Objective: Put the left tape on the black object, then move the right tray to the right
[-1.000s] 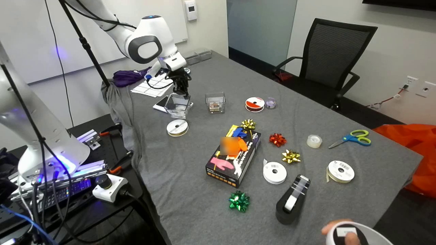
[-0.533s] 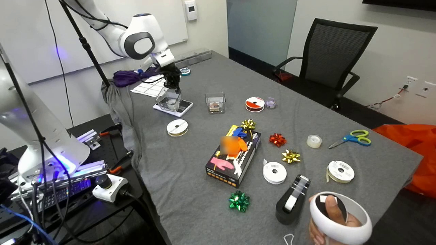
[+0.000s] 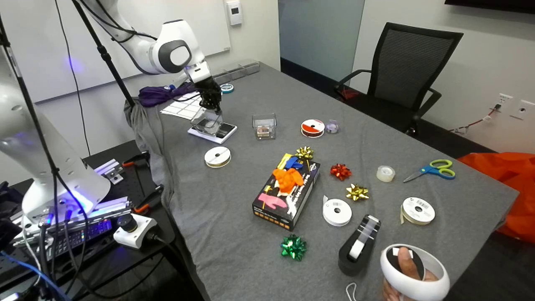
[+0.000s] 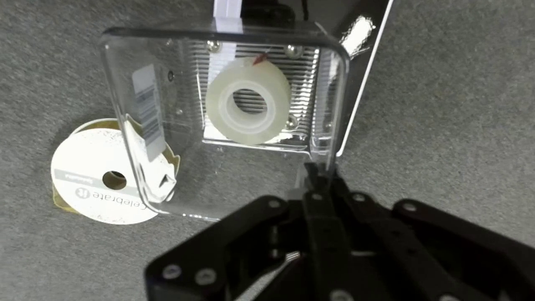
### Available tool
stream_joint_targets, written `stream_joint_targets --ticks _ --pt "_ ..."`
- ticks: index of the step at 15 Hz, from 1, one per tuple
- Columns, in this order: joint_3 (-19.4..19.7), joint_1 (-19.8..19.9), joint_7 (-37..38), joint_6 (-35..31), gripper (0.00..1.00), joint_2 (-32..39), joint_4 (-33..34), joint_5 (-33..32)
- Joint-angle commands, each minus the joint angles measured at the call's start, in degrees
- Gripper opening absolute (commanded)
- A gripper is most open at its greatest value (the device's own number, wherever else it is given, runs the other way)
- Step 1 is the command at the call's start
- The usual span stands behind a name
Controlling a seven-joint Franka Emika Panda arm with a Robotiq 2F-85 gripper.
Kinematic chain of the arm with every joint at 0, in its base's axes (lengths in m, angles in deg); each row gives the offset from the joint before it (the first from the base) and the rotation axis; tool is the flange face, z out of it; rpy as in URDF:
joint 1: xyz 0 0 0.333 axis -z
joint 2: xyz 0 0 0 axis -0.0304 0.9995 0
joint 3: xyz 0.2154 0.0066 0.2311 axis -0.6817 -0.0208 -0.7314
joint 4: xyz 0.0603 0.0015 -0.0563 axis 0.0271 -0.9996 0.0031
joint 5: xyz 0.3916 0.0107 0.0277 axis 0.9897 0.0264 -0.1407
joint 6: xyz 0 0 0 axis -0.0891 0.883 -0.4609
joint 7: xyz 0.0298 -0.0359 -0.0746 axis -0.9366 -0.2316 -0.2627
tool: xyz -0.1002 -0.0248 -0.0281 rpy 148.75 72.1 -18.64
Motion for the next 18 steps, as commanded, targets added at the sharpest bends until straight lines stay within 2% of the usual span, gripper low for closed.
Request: stream_joint_targets --ticks 1,3,4,6,11,13,15,18 --pt "0.8 -0.6 3.93 -0.84 0.01 3.15 2.69 -2.31" --pt "1.19 -1.09 5.33 -0.42 0.01 4.25 3.68 -2.8" --pt "1.63 -1.47 6.37 -0.41 0.29 4.83 4.06 -3.26" --pt "1.77 -1.48 6.5 -0.44 0.36 5.31 4.36 -3.21" --pt "2.61 1.28 1.52 -0.77 0.7 4.34 4.73 -2.81" --pt "1.74 5.49 -5.46 -2.18 0.84 2.72 4.37 -0.1" --pt "-0.74 10.68 -14.35 -3.71 0.98 0.81 3.84 4.84" --pt "-7.73 20.16 -27.75 -1.25 1.0 -3.52 2.73 12.32"
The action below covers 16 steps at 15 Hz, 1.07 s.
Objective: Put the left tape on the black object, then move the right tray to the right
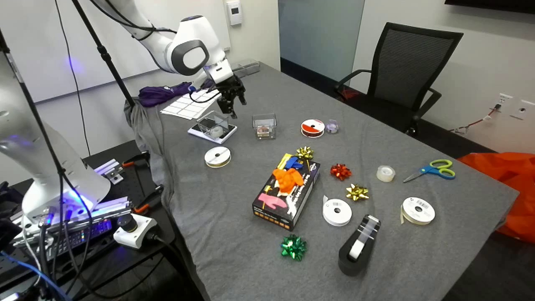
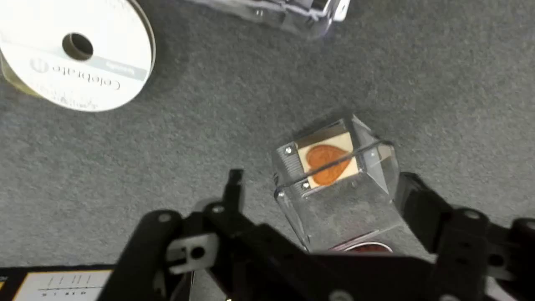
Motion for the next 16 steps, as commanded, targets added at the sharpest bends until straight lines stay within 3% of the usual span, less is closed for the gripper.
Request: stream_joint_targets --ticks 1,4,6,7,11,16 --pt "-8.47 10.92 -15.69 2.29 1.0 -5.97 -2.49 7.9" --pt "-10.83 16.89 -28.89 9.09 1.0 -9.36 -2.61 12.17" --pt "-8.51 18.44 -37.51 16.7 1.0 -11.34 -1.93 13.23" --pt "-4.09 16.0 -41.23 20.27 1.0 -12.17 -1.55 13.17" --pt "2.14 17.54 -50.61 30.59 1.0 -14.58 -0.35 6.43" --pt "6.32 18.82 -55.97 33.01 1.0 -15.12 0.35 -1.78"
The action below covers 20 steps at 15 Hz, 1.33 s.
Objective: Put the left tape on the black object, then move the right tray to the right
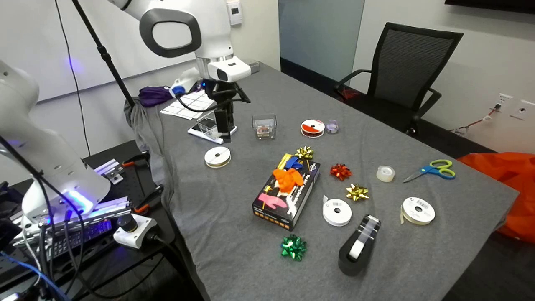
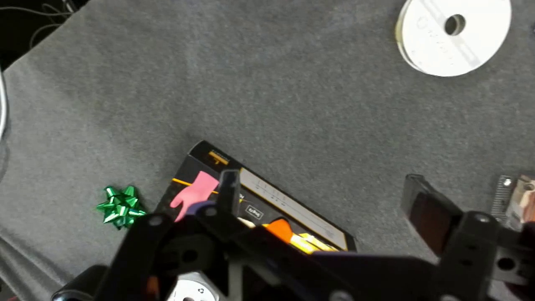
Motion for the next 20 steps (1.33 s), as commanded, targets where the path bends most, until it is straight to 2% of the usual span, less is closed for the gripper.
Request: stream_joint_targets --ticks 1,3,4,20 --pt "1.59 1.04 -3.21 1.24 1.0 -0.05 0.51 -4.92" --pt "2.43 1.41 -3.77 -0.33 1.0 0.35 0.23 -6.88" --pt "1.95 0.72 -1.98 0.11 1.0 0.03 0.12 -5.19" --pt "2.39 0.95 -2.48 0.09 1.0 0.18 0.12 -6.11"
